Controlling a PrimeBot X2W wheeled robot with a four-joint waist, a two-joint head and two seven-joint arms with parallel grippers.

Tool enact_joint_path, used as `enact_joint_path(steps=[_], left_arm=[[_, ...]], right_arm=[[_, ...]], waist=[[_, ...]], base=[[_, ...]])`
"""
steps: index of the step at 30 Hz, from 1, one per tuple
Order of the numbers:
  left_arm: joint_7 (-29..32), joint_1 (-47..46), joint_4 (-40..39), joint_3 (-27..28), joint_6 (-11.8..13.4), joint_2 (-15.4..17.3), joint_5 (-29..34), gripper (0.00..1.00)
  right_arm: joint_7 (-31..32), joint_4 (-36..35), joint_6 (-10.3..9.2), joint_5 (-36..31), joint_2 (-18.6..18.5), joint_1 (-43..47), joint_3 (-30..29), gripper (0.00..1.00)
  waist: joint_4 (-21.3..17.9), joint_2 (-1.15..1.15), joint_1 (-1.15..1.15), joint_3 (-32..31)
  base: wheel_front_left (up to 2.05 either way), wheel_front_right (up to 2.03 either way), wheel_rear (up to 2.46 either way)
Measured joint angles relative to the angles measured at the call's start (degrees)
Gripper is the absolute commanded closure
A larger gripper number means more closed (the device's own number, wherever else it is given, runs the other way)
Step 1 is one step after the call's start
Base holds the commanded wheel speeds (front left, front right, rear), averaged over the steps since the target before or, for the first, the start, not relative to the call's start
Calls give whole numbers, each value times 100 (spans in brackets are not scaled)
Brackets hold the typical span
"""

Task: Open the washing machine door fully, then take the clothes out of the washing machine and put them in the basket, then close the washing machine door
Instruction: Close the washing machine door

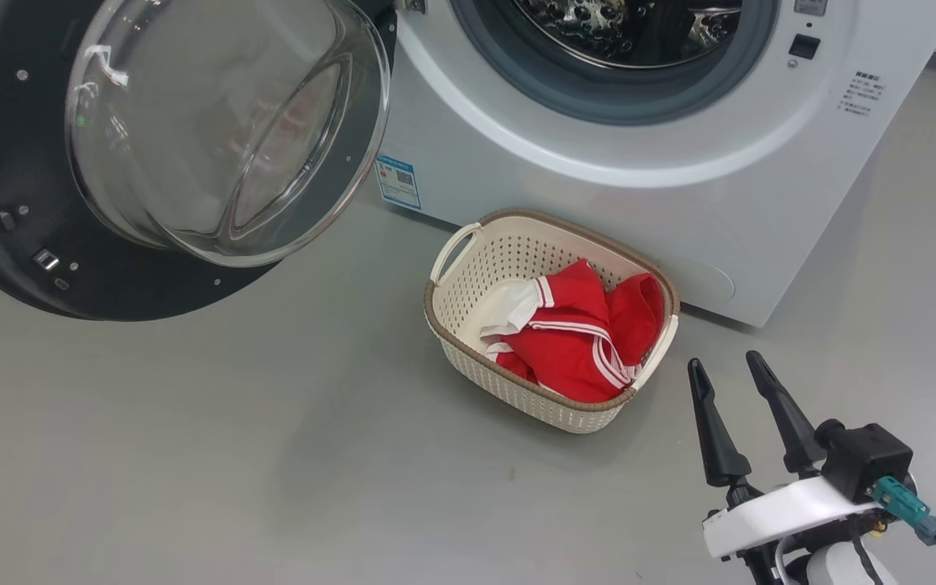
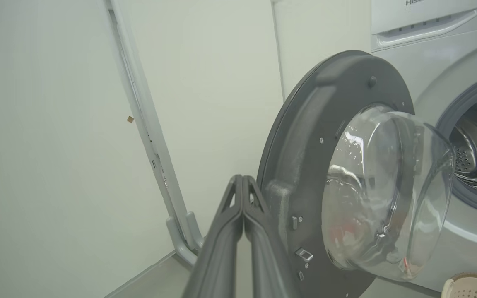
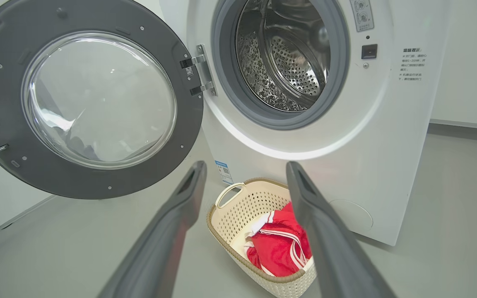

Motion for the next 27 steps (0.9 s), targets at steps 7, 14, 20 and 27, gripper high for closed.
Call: enact_joint_path(steps=[7, 14, 20, 27], left_arm=[[681, -862, 581, 702, -134, 58, -1414, 100], [1493, -1623, 1395, 1317, -55, 174, -2425, 100], [2070, -2327, 2053, 1884, 290, 224, -3247, 100], [2640, -2833, 2687, 2376, 844, 285, -3785, 100]], right_arm=[[88, -149, 0, -68, -175, -174, 41, 0], [216, -210, 0, -101, -325, -272, 114, 0], [285, -265, 0, -101, -390, -338, 205, 0], [332, -338, 0, -101, -483, -400, 243, 0]], waist=[[-130, 0, 0, 334], [-275, 0, 0, 632], [-435, 0, 0, 806], [-655, 0, 0, 927]], base=[[0, 0, 0], [0, 0, 0], [0, 0, 0], [0, 0, 0]])
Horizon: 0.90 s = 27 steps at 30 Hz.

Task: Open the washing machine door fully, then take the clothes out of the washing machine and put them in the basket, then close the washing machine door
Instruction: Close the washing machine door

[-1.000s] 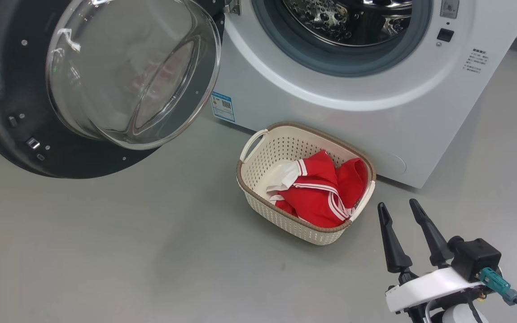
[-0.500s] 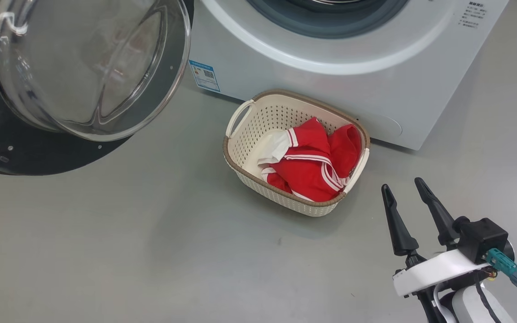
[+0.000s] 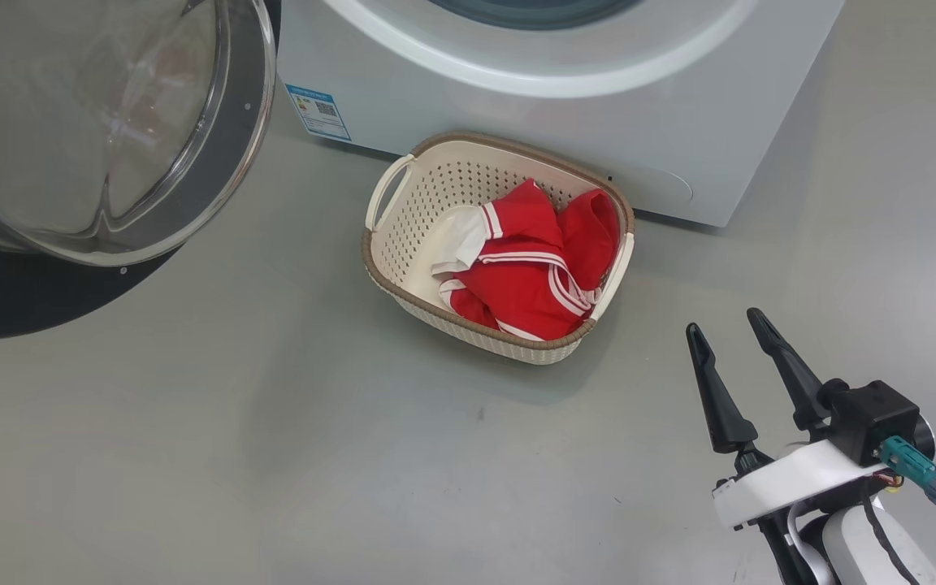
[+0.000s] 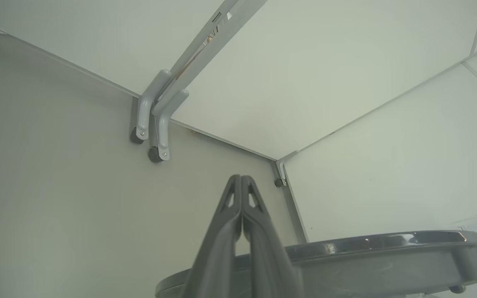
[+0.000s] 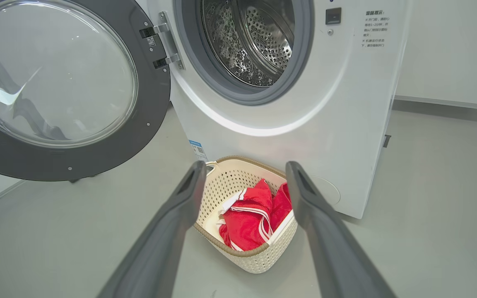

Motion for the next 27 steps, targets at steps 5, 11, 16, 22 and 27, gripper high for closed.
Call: enact_joint_path(steps=[5, 11, 16, 22, 27], left_arm=[[227, -428, 371, 313, 75, 85, -319, 100], [442, -587, 747, 463, 100, 198, -370, 100], [670, -733, 987, 330, 102, 196, -414, 100], [781, -843, 1213, 229, 104, 281, -313, 100], [793, -1026, 1365, 234, 149, 297, -315, 100]], right_arm=[[0, -60, 0, 2, -14, -10, 43, 0], [1, -143, 0, 7, -30, -87, 89, 0], [0, -143, 0, 9, -64, -87, 79, 0], [0, -170, 0, 10, -82, -87, 66, 0], [0, -213, 0, 11, -130, -88, 3, 0]], waist=[[-144, 0, 0, 61], [-303, 0, 0, 127], [-419, 0, 0, 158], [-514, 0, 0, 178], [-549, 0, 0, 215]], base=[[0, 0, 0], [0, 0, 0], [0, 0, 0], [0, 0, 0], [0, 0, 0]])
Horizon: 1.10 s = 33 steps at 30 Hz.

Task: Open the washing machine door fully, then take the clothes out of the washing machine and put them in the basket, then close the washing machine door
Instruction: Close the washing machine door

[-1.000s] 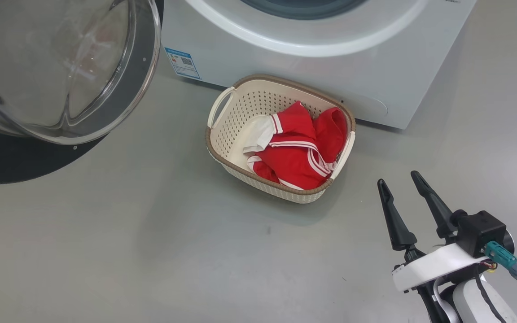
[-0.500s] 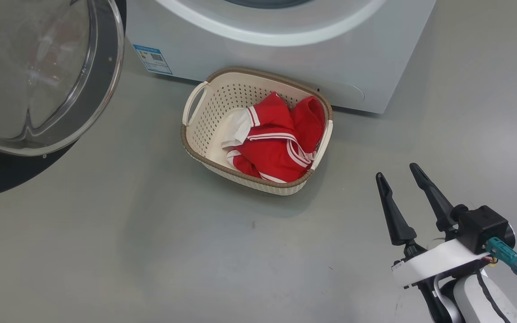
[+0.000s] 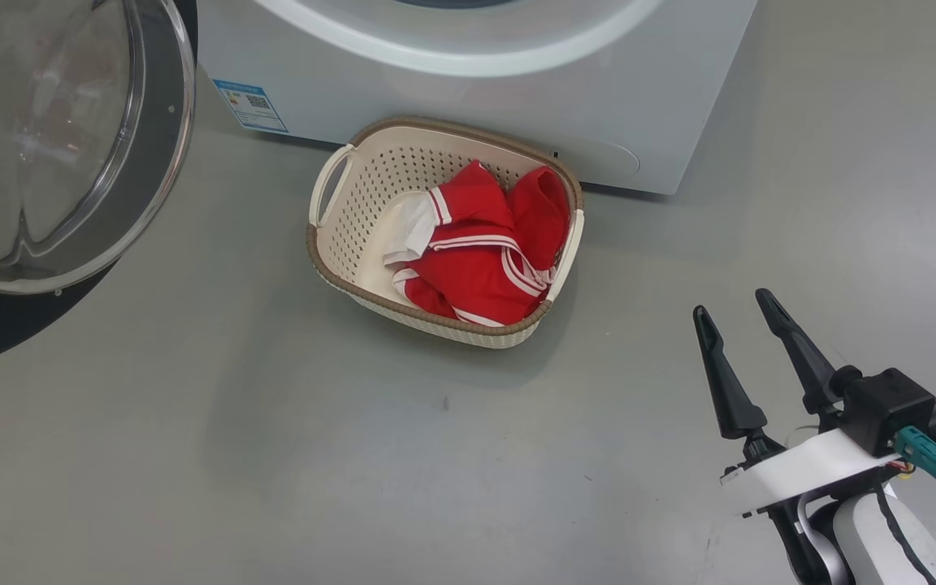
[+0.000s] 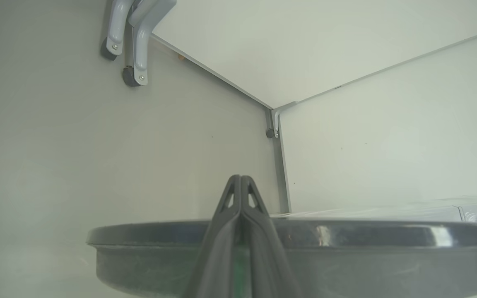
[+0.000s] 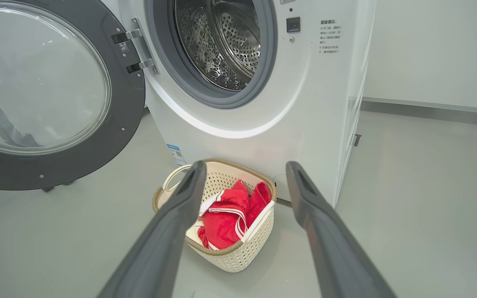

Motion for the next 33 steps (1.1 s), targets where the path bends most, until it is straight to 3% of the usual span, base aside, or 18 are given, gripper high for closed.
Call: enact_joint_path(steps=[17, 33], left_arm=[[579, -231, 316, -60, 38, 14, -285, 100], [1417, -291, 463, -248, -459, -279, -633, 100]], right_arm=[[-1, -18, -2, 8, -54, 1, -97, 0], [-8, 29, -5, 68, -15, 16, -30, 0]], waist=[[112, 0, 0, -29], [384, 0, 0, -319]], base=[[0, 0, 0], [0, 0, 0]])
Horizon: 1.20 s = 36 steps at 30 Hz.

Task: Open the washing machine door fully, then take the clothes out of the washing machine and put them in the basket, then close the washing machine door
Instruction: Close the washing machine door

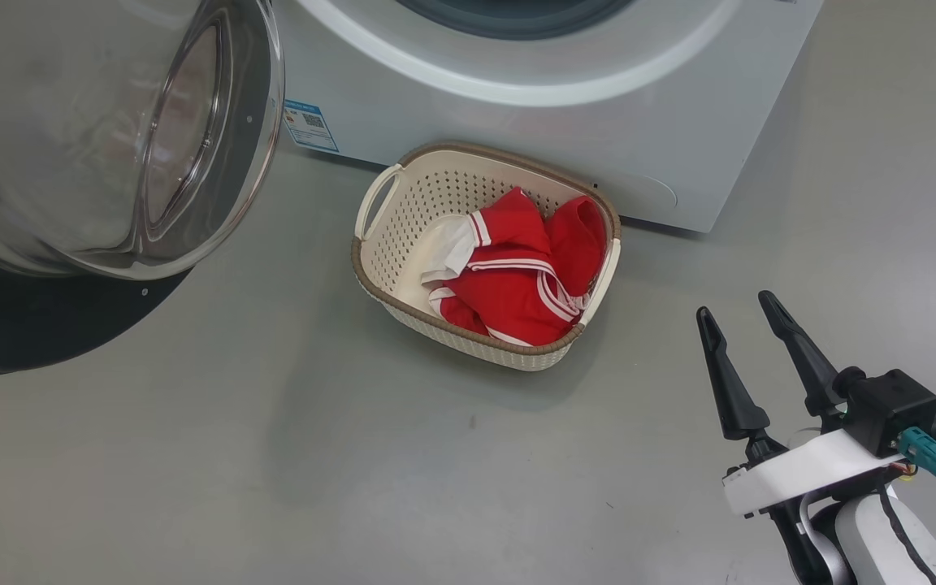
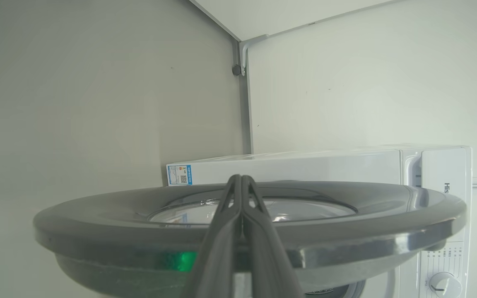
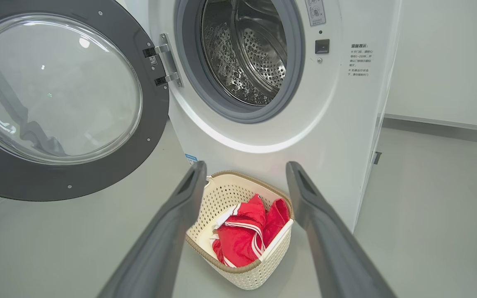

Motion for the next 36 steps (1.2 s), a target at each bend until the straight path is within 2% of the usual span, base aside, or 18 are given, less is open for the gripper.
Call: enact_joint_path(steps=[3, 5, 14, 21, 27, 36], left_arm=[[20, 1, 10, 75, -9, -40, -32, 100], [44, 4, 20, 119, -108, -80, -98, 100], [608, 19, 57, 60, -427, -376, -328, 100], [1035, 86, 54, -48, -610, -448, -447, 100], [1306, 121, 12, 78, -668, -632, -770, 100], [1699, 388, -145, -34, -780, -792, -822, 100]], right_arm=[[0, 2, 0, 4, 0, 0, -2, 0], [0, 12, 0, 4, 2, 0, -2, 0], [-20, 99, 0, 85, 65, 4, -13, 0], [-78, 164, -1, 111, 115, 29, -14, 0], [-94, 216, -1, 134, 177, 112, 0, 0], [-96, 229, -1, 134, 225, 115, 49, 0]], waist=[[8, 0, 0, -18], [15, 0, 0, -31], [83, 0, 0, -150], [161, 0, 0, -291], [232, 0, 0, -424], [279, 0, 0, -503]], base=[[0, 0, 0], [0, 0, 0], [0, 0, 0], [0, 0, 0], [0, 0, 0], [0, 0, 0]])
